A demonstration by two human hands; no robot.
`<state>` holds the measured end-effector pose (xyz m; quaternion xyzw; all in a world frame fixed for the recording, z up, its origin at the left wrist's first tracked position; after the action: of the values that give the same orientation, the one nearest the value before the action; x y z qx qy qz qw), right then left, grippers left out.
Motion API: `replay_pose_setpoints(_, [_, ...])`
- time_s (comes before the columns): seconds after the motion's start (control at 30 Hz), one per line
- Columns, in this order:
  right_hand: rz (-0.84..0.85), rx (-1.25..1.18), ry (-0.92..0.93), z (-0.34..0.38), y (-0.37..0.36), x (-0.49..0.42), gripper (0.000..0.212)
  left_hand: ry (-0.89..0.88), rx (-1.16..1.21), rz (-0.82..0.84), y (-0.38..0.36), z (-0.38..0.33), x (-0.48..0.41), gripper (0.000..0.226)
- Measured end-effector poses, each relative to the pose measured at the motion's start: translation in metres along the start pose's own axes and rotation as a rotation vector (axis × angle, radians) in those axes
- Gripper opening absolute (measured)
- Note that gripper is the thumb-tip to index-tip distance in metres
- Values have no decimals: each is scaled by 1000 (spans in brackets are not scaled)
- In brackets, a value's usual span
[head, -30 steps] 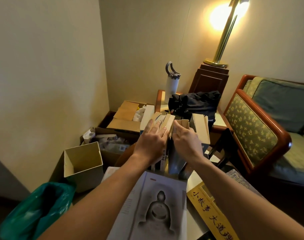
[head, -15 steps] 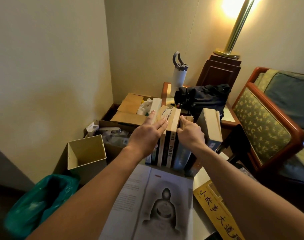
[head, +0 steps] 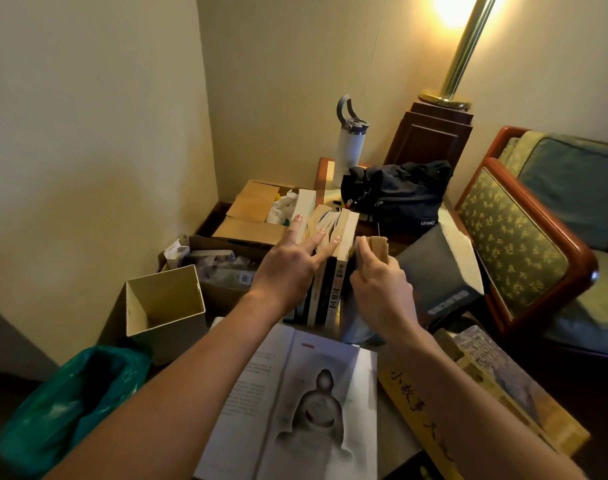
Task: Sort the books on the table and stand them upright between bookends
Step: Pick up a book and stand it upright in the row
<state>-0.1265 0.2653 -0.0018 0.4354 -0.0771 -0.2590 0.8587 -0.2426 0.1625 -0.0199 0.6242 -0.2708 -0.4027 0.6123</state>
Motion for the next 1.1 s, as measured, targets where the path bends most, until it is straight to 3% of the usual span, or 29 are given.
replay_pose_setpoints(0.4, [-65, 27, 35, 9, 46, 12, 57, 6, 18, 62, 4, -2, 2, 86])
replay_pose_setpoints(0.83, [129, -89, 43, 8, 89, 59, 57, 37, -1, 203, 10, -10, 1, 86])
replay_pose_setpoints(1.1, [96, -36, 101, 16, 77, 47, 58, -7, -64, 252, 23, -26, -8, 86])
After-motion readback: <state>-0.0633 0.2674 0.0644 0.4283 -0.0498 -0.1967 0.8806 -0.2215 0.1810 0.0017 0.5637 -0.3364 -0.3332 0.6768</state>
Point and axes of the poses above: each hand's wrist, its own x-axis away from the middle knuckle, its own y-axis out of the back of the hand, z = x × y, the point moved 5 cm from there along -x, towards the middle knuckle, and after that the axes turned 8 degrees about z, right-handed, at the moved point
